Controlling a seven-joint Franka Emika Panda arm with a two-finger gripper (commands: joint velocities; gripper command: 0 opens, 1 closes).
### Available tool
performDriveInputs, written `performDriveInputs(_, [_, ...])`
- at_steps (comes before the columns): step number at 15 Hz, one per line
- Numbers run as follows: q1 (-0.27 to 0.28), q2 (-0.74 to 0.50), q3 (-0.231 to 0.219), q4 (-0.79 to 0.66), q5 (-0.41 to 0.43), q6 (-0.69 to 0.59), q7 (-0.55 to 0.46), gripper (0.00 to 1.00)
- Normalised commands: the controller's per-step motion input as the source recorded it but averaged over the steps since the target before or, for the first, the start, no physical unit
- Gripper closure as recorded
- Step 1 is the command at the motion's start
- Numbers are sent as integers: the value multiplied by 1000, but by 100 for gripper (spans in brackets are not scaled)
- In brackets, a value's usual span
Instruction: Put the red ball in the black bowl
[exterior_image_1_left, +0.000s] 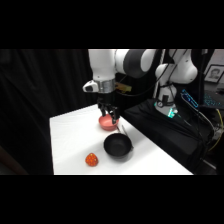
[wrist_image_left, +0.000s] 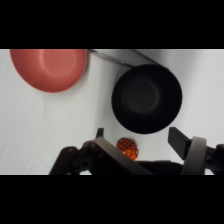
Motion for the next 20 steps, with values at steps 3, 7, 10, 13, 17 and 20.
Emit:
performDriveInputs(3, [-3,38,27,40,-8,62,82,0])
performDriveInputs(7, [26,186,48,226,27,108,137,0])
performDriveInputs(10, [34,362,38,427,45,103,122,0])
performDriveInputs(13, [19,430,12,498,54,124,100,0])
performDriveInputs(17, [8,456,-21,485,43,131,98,0])
performDriveInputs(20, [5,449,-21,423,71,136,70,0])
